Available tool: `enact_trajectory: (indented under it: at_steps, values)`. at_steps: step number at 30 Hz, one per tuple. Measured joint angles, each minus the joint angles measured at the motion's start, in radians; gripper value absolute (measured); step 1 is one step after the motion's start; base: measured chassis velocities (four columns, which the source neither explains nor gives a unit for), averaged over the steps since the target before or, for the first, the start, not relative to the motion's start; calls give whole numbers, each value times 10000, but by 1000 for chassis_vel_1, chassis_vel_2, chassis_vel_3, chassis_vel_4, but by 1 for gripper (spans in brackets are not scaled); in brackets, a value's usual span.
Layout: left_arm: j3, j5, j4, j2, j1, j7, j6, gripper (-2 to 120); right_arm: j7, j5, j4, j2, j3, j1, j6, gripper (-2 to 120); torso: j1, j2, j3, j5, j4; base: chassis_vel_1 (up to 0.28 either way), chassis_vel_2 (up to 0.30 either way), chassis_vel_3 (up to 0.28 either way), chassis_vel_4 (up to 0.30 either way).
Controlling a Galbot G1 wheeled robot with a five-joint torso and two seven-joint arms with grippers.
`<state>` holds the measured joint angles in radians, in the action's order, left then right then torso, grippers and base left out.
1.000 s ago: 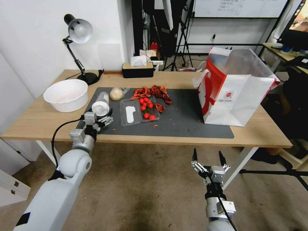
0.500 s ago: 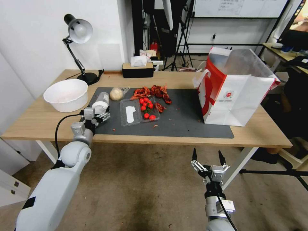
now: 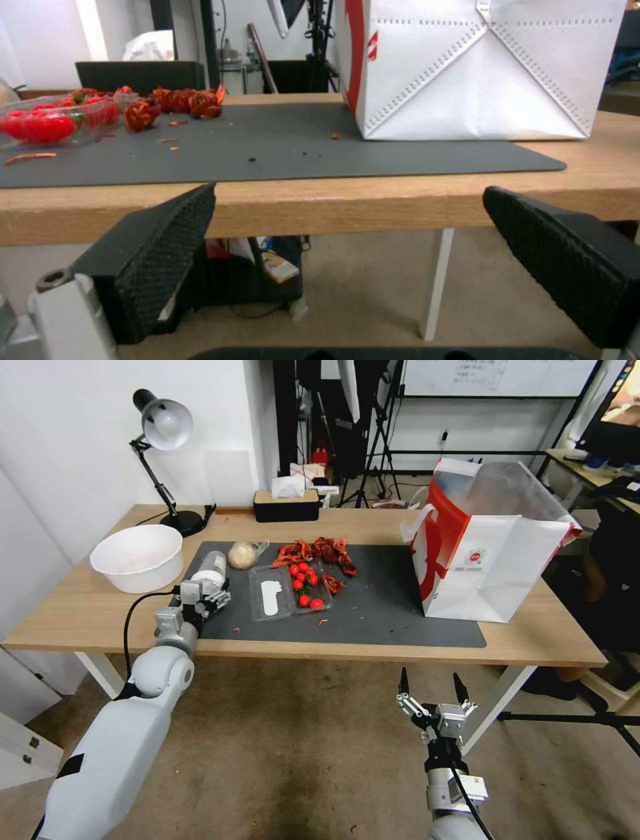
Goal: Pick up the trash from the table and place it into the takeout bag.
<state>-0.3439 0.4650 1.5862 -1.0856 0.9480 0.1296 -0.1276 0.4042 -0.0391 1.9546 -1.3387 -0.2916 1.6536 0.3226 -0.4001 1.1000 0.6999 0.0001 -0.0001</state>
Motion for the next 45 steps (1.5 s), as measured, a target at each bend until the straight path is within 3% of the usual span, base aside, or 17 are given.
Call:
enact_trajectory:
  at_steps: [6,14,17,18,21,25,27,29,32,35,45]
  values:
    - [3,-43,151,20,182,-388,307,72,0,7,-14,-25,27,-5,1,100,0,1,0,-2,2,0,0,0,0]
    - [131,211,552,188,-65,-1408,1046,72,-1,14,-14,-35,27,31,20,100,0,1,1,-2,2,0,0,0,0]
    - [494,735,697,415,-671,-2242,1399,72,0,19,-14,-45,24,35,24,100,0,1,1,-1,0,0,0,0,0]
    - [494,735,697,415,-671,-2242,1399,72,0,19,-14,-45,24,35,24,100,0,1,1,-1,0,0,0,0,0]
    - [1406,1709,610,859,-1799,-3448,1817,71,0,24,-14,-45,11,30,24,100,0,1,1,-1,-1,0,0,0,0]
    - [2200,2187,344,1102,-2688,-3977,2023,71,3,26,-14,-45,-6,29,25,100,1,1,1,0,0,0,0,0,0]
    - [3044,2595,79,1194,-3587,-4208,2077,71,7,27,-13,-48,-25,31,24,100,0,0,2,-1,2,0,0,0,0]
    - [3416,2700,-55,1191,-3992,-4284,2101,71,9,28,-13,-50,-33,31,23,100,0,0,2,-3,4,0,0,0,0]
    - [4593,3116,-505,967,-5301,-4373,2137,71,14,33,-13,-73,-49,17,15,100,0,0,2,-3,-1,0,0,0,0]
    - [5097,3293,-730,761,-5900,-4372,2136,71,16,34,-13,-79,-58,9,5,100,-1,0,1,3,1,0,0,0,0]
    - [7076,3775,-2314,-819,-8512,-4318,2091,71,32,43,-12,-99,-88,-26,-21,100,1,0,2,3,-1,0,0,0,0]
